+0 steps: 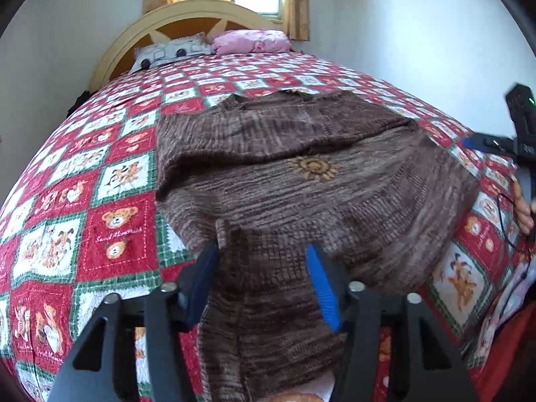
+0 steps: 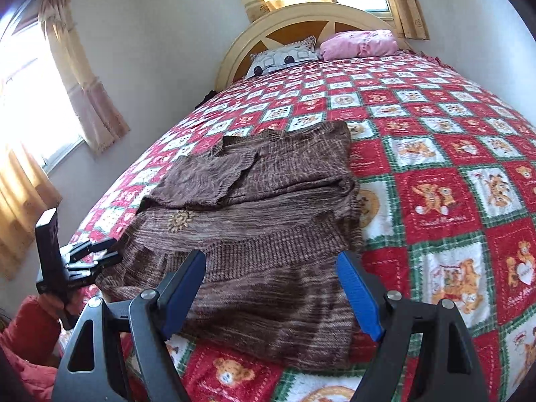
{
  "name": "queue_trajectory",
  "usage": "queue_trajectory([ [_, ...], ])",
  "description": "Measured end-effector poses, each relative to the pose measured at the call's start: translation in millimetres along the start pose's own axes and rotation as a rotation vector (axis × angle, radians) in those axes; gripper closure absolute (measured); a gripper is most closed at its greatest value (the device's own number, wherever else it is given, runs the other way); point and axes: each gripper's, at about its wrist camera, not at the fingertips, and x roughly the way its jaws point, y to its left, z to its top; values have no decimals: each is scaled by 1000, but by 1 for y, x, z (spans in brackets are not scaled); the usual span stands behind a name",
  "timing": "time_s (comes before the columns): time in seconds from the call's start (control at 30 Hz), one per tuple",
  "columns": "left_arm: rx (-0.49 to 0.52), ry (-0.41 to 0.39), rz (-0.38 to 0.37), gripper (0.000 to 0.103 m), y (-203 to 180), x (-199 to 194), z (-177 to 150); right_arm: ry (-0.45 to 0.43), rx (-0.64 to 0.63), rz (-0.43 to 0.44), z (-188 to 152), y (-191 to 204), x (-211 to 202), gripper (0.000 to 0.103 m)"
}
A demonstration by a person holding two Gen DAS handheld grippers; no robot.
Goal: Fold small clothes
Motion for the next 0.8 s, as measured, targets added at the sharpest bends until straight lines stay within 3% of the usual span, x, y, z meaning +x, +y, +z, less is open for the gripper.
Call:
queue_trajectory([
  [0.1,42,-17,-12,49,-5,-1,-2,1,23,22,3,2,7,22],
  [0.27,27,47,-9,48,6,19,0,13,46,37,2,2,14,22],
  [0.4,-51,58,-105,51,19,18,-1,15,63,24,-2,-2,12,22],
  [0.53,-38,64,-142,51,19,9,-12,19,94,25,-6,-8,11,22],
  [0.67,-105,62,-199,51,29,9,-11,15,125,35,-5,-12,12,22],
  [0.7,-127,64,-214,54,32,11,-10,8,132,34,-5,-13,12,22],
  [0.8,-198,73,-207,84,42,19,-5,-3,133,20,-4,-14,10,22],
])
